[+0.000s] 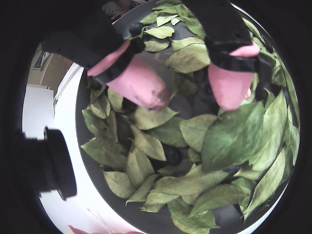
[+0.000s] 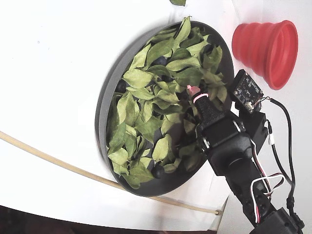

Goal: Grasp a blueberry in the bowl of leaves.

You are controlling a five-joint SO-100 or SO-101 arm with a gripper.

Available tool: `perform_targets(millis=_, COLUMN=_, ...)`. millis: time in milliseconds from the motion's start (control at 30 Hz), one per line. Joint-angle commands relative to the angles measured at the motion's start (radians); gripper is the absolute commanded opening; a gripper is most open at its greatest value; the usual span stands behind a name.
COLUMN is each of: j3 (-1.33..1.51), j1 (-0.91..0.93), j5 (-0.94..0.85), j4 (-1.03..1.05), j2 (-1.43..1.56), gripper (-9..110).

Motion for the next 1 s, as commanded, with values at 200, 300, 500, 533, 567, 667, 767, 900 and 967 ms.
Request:
perform_targets(millis=200, j3=-0.071, j1=-0.002, j5=0.026, j4=0.002, j2=-0.015, gripper=19)
perform_targets(millis=300, j3=-0.077, j1=-0.008, j5=0.037, j4=0.002, j2=-0.021, gripper=19)
perform_targets(millis=500, j3=-0.089, j1=-0.017, j5=0.057, j4=0.002, j2=-0.021, gripper=19)
perform_targets(millis=533, j3=-0.091, j1=-0.018, j5=0.058, j4=0.002, j2=-0.021, gripper=19)
perform_targets(millis=567, j3=-0.092, j1=-0.020, j5=0.060, j4=0.002, j2=-0.021, gripper=19)
perform_targets(millis=667, j3=-0.092, j1=-0.023, j5=0.061, j4=0.002, j2=-0.021, gripper=19)
perform_targets(millis=767, j3=-0.091, j1=-0.023, j5=0.063, j4=0.002, j2=-0.021, gripper=19)
perform_targets(millis=900, j3=-0.091, j1=-0.023, j5=0.064, j4=0.000, j2=-0.031, gripper=19)
perform_targets(millis=967, j3=-0.091, j1=-0.021, j5=0.066, j4=-0.002, j2=-0.038, gripper=19)
